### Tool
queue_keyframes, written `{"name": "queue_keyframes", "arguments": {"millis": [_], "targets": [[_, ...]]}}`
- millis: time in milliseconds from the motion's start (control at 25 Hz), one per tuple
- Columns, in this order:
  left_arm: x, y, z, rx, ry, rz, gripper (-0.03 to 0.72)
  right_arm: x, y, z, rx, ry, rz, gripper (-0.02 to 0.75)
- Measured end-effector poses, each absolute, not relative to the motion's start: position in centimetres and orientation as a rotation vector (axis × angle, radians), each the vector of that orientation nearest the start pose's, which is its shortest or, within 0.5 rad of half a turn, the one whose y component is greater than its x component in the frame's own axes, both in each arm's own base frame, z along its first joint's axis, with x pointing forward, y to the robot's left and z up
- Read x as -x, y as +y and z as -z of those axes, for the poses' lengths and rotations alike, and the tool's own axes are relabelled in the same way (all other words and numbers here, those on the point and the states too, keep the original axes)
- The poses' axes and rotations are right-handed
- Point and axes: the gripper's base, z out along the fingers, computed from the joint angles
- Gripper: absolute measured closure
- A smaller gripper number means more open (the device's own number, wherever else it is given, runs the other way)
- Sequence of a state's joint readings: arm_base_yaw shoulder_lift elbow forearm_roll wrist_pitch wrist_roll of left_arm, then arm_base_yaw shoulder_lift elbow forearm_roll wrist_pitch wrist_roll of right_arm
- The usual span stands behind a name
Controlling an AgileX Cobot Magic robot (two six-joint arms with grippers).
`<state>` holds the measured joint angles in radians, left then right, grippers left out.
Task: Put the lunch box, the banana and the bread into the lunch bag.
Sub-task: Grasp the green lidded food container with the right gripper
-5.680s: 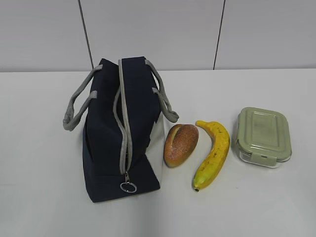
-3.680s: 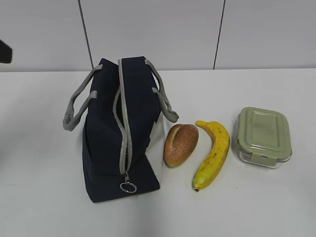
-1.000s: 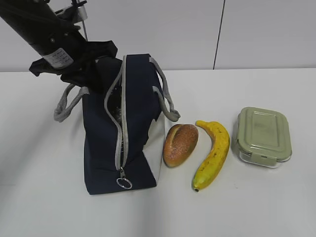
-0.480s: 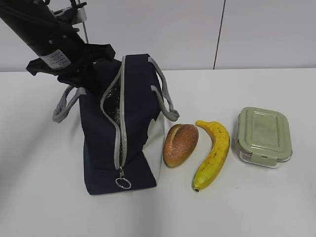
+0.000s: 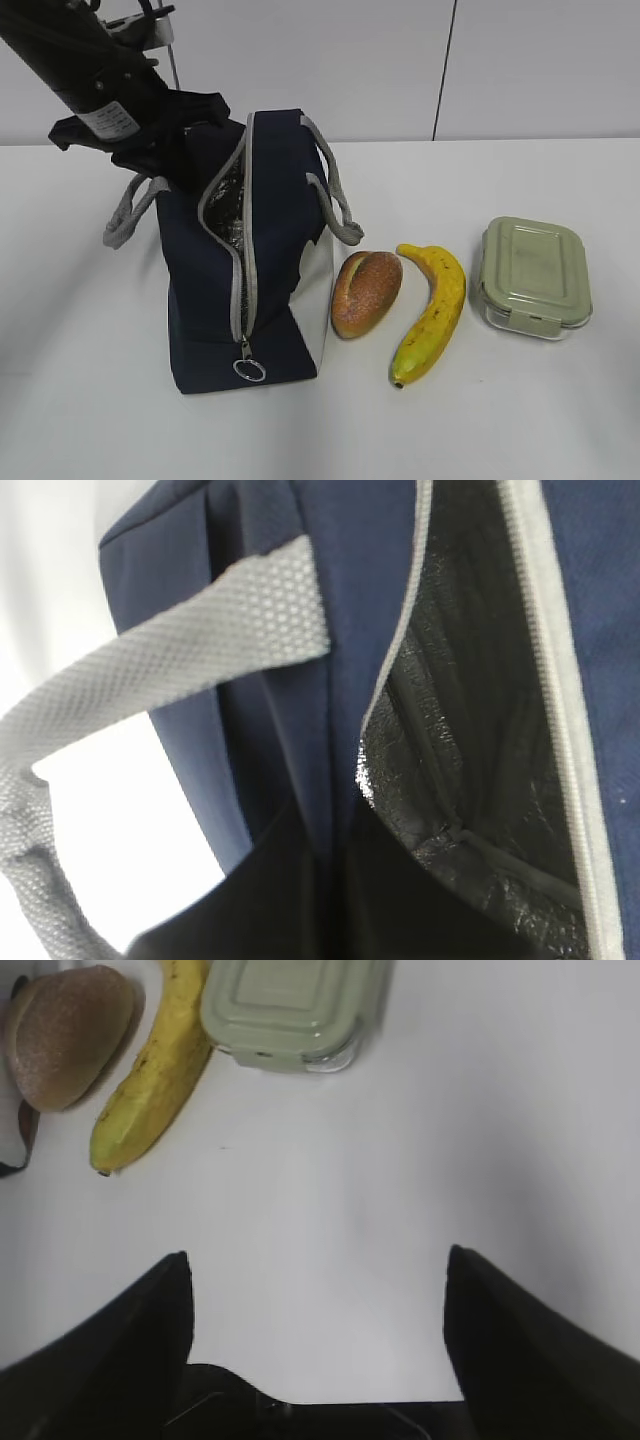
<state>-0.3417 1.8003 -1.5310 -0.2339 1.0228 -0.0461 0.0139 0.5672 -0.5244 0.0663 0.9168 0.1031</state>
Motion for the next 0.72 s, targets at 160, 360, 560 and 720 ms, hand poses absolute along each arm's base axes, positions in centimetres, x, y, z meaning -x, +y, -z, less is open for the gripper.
{"name": "queue_keyframes", "arguments": {"millis": [160,360,560,720], "targets": [[-35.7,-14.6,-28.2,-0.294,2.783,0.405,0.690,-12.5,1.2,-25.8,-0.115,2.505,-0.208,0.161],[-35.7,-14.6,-28.3,-0.294,2.783,0.405,0.689,-16.3,1.7,-23.6,-0.063,2.577,-0.260,0.161],[-35.7,-14.6,-28.3,-0.294,2.783,0.405,0.690,-19.9,2.2,-22.7,-0.019,2.616,-0.317,0.161],[-35.7,-14.6,-28.3,-0.294,2.783,0.405,0.690,-22.3,1.3,-22.6,-0.066,2.614,-0.355,0.161]]}}
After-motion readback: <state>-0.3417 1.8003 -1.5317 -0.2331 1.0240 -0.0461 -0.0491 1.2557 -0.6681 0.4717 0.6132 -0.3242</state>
